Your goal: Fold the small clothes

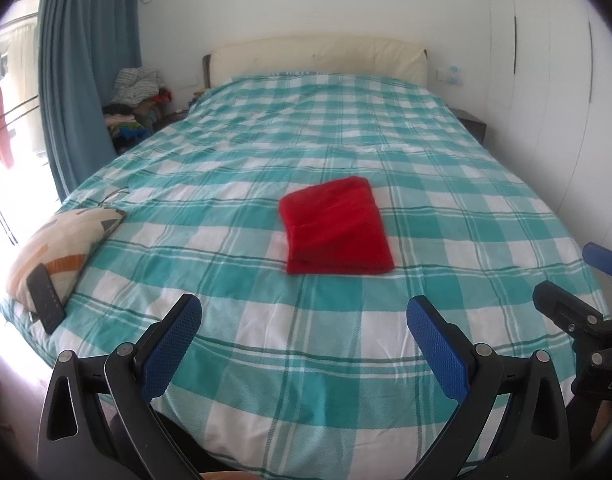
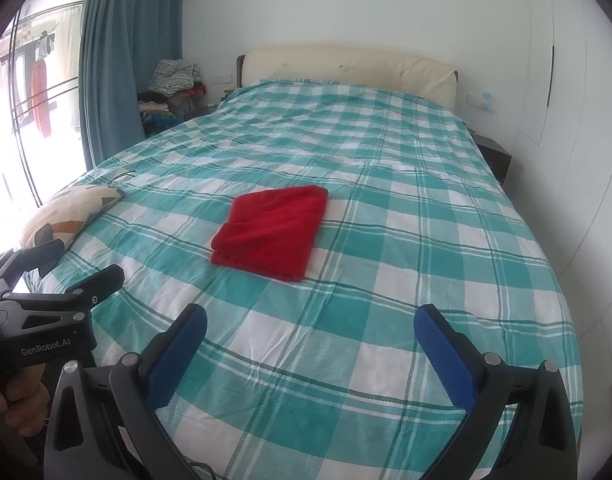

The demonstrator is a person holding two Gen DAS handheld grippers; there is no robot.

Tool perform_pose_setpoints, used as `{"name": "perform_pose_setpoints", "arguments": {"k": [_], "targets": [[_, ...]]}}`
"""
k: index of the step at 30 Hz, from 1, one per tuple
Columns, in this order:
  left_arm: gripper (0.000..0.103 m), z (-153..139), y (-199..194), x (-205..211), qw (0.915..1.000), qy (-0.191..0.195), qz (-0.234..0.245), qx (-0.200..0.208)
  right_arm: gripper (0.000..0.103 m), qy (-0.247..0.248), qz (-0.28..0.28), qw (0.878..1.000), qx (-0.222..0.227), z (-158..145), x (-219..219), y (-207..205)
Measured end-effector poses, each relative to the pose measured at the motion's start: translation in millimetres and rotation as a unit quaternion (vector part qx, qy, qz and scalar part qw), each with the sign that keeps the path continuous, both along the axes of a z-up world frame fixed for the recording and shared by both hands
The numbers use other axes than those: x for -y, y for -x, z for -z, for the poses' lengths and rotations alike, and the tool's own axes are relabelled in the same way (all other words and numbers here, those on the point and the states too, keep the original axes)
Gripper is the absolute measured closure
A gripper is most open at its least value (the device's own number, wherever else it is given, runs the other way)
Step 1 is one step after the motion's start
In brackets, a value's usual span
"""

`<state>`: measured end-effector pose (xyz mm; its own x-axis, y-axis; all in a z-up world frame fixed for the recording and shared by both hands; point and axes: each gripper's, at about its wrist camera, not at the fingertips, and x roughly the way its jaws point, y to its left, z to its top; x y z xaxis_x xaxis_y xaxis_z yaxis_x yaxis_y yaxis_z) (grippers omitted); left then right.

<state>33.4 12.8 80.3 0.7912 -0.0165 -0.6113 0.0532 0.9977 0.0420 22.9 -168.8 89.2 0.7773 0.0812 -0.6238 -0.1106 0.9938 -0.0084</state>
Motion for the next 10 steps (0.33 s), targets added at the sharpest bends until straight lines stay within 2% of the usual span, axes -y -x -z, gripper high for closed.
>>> {"name": "perform_pose_setpoints", "arguments": {"k": [10], "targets": [[0.0,1.3,0.2,3.1,0.9998,-0.018,-0.006,0.008,0.001,-0.001,-0.001,1.0,0.0,0.4,-0.1,0.1]]}}
